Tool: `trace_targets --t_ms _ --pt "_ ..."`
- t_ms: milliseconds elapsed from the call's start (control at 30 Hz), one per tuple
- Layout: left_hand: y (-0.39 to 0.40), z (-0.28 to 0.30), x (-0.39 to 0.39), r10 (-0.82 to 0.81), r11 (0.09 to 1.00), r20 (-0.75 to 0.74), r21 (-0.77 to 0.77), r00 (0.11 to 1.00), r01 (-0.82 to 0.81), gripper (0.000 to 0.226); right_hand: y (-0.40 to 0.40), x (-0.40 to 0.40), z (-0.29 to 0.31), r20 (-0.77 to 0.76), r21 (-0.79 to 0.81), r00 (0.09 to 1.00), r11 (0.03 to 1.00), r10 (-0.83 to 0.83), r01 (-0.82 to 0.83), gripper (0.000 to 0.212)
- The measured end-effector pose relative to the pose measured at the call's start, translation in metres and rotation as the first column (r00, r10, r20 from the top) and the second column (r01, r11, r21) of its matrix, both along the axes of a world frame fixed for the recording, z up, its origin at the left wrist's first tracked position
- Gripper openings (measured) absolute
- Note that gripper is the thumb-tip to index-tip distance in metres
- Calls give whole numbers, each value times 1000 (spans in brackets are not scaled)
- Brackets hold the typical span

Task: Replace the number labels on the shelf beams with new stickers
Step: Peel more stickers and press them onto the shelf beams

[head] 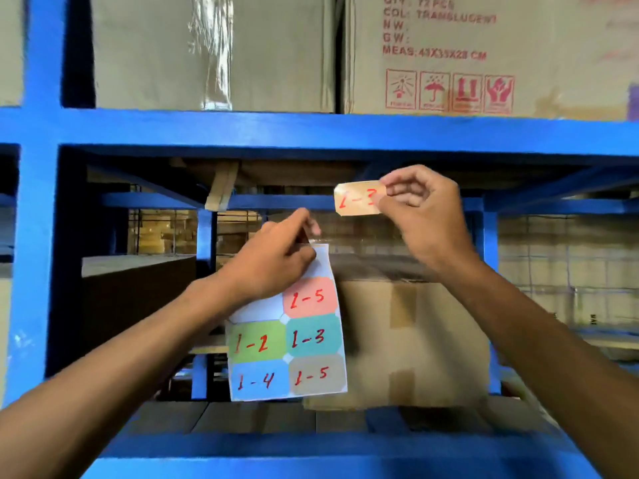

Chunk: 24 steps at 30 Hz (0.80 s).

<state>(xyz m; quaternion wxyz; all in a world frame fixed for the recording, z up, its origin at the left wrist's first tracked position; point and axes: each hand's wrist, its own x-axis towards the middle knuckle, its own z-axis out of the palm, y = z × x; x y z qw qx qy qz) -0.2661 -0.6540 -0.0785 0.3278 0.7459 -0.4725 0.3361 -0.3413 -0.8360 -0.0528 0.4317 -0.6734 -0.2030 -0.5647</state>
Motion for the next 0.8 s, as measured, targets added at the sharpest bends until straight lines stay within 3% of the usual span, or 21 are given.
trace_targets --t_ms 100,300,500,633,800 --pt "6 26 4 146 989 156 8 977 -149 27 12 12 32 28 -30 999 999 -16 17 25" --pt "34 70 18 349 935 425 -100 835 -340 20 52 42 79 79 -52 997 998 -25 29 30" --pt "69 87 38 442 895 438 -155 783 -418 42 89 70 103 90 -55 995 997 -47 52 23" --pt "91 90 55 465 881 407 -127 787 -455 63 106 84 106 84 -35 995 998 -55 58 20" --pt "108 94 74 471 867 453 -81 756 -492 71 119 97 105 53 -29 994 995 -90 92 20"
